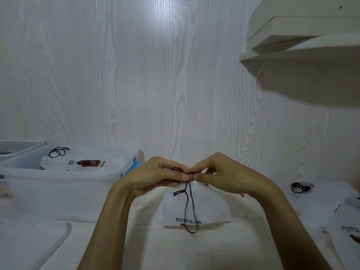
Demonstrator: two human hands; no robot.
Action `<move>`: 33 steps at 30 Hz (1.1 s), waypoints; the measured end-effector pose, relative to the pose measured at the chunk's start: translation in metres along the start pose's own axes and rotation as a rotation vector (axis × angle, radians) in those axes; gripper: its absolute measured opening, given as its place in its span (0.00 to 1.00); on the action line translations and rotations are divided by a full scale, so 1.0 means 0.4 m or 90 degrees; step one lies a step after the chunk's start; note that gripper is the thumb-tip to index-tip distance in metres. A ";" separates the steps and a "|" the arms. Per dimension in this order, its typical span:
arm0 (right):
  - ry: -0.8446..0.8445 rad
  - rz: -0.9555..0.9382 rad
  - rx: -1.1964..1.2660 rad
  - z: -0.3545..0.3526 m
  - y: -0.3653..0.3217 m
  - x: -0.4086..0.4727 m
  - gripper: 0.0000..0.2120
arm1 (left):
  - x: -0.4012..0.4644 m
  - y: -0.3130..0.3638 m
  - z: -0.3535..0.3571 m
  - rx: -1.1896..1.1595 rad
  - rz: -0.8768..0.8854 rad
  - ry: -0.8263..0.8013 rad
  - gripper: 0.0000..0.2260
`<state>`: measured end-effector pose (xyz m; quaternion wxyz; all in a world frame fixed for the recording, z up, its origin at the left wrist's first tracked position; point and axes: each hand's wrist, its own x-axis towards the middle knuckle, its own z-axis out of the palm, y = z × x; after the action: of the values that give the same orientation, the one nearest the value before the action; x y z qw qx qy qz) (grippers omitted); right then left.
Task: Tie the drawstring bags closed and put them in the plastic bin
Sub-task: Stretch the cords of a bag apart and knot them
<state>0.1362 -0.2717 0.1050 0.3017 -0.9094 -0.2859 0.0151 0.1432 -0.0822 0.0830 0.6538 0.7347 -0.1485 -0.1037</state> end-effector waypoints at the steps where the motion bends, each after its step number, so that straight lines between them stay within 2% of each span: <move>1: -0.001 0.006 0.028 -0.002 0.004 0.001 0.10 | -0.001 0.000 0.000 0.002 0.005 0.000 0.16; 6: 0.024 -0.006 0.145 0.002 0.021 0.003 0.08 | -0.003 0.002 0.003 0.011 0.051 0.004 0.17; 11: 0.089 0.017 0.242 0.020 0.016 0.019 0.05 | -0.009 0.005 -0.008 0.034 0.111 0.053 0.16; 15: 0.137 0.059 0.239 0.030 0.016 0.030 0.06 | -0.013 0.015 -0.012 0.105 0.165 0.102 0.08; 19: 0.169 0.077 0.215 0.028 0.022 0.034 0.06 | -0.003 0.017 -0.007 0.148 0.208 0.169 0.09; 24: 0.201 0.023 0.220 0.026 0.020 0.030 0.04 | 0.020 0.007 0.013 0.153 0.284 0.243 0.09; 27: 0.179 0.016 0.259 0.019 0.029 0.028 0.09 | 0.026 0.000 0.015 0.138 0.316 0.267 0.09; 30: 0.125 0.080 0.431 0.015 0.044 0.031 0.17 | 0.028 -0.006 0.013 0.113 0.336 0.267 0.07; 33: 0.099 0.113 0.513 0.020 0.053 0.037 0.12 | 0.029 -0.011 0.013 0.104 0.347 0.256 0.06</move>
<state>0.1577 -0.2734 0.0887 0.6512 -0.7383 -0.1545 0.0831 0.1526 -0.0908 0.0784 0.6125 0.7237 -0.2153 0.2338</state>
